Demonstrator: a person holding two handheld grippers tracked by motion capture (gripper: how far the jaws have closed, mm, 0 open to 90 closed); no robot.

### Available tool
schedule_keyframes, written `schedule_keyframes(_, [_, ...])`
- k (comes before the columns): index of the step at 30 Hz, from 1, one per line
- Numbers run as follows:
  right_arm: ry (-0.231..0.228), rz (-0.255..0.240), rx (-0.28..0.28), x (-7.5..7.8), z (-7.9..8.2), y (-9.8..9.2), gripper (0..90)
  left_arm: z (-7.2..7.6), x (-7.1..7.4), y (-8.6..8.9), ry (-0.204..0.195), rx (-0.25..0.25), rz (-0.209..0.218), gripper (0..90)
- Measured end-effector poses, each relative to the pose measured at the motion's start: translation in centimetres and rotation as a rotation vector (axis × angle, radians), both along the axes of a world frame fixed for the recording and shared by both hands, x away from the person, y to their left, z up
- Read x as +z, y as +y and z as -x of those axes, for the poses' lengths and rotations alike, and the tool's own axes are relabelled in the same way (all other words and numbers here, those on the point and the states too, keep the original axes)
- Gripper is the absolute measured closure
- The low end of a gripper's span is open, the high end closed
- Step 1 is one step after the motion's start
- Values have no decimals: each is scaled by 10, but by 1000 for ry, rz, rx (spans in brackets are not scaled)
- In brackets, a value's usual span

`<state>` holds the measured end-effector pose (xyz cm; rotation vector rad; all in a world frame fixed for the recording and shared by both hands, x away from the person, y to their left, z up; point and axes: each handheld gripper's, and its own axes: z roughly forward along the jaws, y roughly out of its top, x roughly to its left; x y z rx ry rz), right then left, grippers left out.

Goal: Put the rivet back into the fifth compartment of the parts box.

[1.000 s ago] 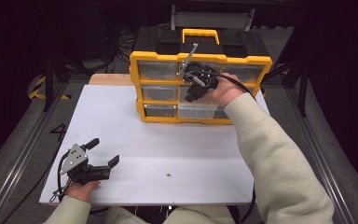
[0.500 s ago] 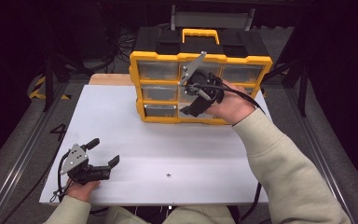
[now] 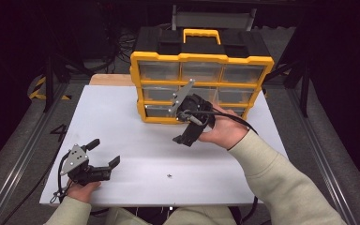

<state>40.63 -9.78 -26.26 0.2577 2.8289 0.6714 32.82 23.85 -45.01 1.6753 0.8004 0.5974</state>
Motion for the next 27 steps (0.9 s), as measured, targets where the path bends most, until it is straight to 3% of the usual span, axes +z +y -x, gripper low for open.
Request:
schedule_keyframes(10, [48, 30, 11, -43, 9, 9, 58, 4, 1, 1, -13, -2, 3, 26])
schedule_keyframes(17, [94, 61, 10, -73, 12, 14, 113, 7, 2, 2, -18, -2, -1, 25])
schedule_keyframes(27, [112, 111, 43, -105, 18, 23, 165, 6, 2, 2, -20, -2, 5, 25])
